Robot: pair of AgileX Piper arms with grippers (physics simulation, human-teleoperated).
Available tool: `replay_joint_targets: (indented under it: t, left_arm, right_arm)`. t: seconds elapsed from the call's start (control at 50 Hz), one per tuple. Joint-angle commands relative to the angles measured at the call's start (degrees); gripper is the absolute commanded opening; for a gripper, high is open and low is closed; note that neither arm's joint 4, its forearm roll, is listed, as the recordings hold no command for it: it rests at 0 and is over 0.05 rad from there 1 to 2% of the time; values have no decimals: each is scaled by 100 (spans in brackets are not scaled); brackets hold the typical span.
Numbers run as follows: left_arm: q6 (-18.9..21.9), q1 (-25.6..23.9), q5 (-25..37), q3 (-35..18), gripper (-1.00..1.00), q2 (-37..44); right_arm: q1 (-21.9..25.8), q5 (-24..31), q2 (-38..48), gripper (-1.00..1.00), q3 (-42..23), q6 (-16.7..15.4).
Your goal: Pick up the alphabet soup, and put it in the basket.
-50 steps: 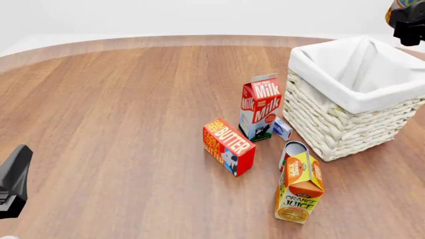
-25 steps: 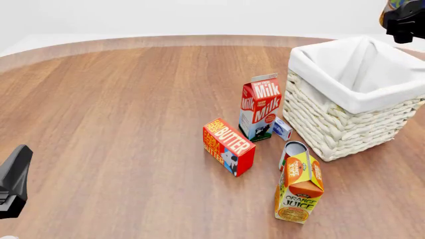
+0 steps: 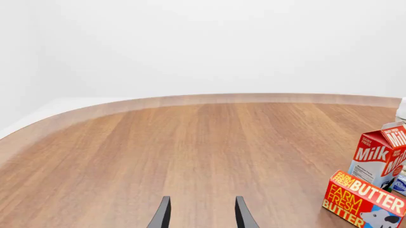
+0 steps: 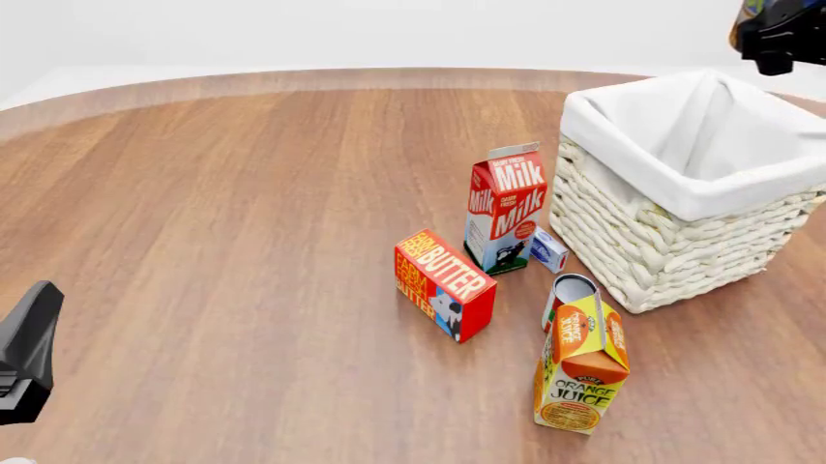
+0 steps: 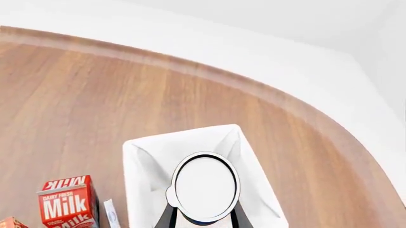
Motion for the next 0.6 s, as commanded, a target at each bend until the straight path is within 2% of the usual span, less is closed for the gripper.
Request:
replay_joint_targets:
  t: [0.02, 0.38, 0.6]
  left_arm:
    - [0, 0, 0, 0, 100, 0]
    - [0, 0, 0, 0, 100, 0]
    - [0, 0, 0, 0, 100, 0]
  right_arm:
    - [11, 94, 185, -100, -213, 12]
    - [81, 57, 455, -100, -269, -63]
    - [-7, -36, 472, -100, -20, -109]
